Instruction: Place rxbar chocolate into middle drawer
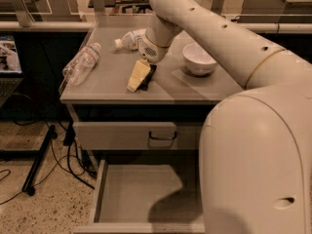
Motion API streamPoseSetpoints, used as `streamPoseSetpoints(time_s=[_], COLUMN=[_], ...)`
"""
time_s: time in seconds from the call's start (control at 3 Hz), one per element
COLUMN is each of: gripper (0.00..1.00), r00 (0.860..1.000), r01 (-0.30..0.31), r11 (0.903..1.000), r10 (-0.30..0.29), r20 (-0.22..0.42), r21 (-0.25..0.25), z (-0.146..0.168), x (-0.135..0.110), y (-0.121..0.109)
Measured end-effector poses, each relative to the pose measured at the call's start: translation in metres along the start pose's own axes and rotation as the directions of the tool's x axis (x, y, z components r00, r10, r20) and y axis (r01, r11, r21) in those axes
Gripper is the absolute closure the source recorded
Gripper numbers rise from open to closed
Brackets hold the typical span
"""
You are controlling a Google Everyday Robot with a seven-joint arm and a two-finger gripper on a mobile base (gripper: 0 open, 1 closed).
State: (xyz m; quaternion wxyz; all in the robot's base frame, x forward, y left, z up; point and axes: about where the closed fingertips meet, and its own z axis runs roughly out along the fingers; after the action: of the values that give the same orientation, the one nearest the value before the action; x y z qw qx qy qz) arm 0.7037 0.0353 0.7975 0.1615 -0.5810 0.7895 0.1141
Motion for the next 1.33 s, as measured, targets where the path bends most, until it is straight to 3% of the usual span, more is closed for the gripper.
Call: streamPoseSetpoints(time_s=[0.33, 0.67, 1.33], gripper=[0.88, 1.0, 1.0], r00=[1.0, 1.0, 1.0], r01=[0.0, 0.0, 0.0], r11=[1.0, 1.0, 1.0], r10=[0.0, 0.0, 0.0], r20=[0.0, 0.0, 0.0], r21=[0.0, 0.0, 0.0], z=[0.0, 0.0, -0.0083], x=[0.0, 0.0, -0.0035], y=[0.0, 0.0, -0.0001])
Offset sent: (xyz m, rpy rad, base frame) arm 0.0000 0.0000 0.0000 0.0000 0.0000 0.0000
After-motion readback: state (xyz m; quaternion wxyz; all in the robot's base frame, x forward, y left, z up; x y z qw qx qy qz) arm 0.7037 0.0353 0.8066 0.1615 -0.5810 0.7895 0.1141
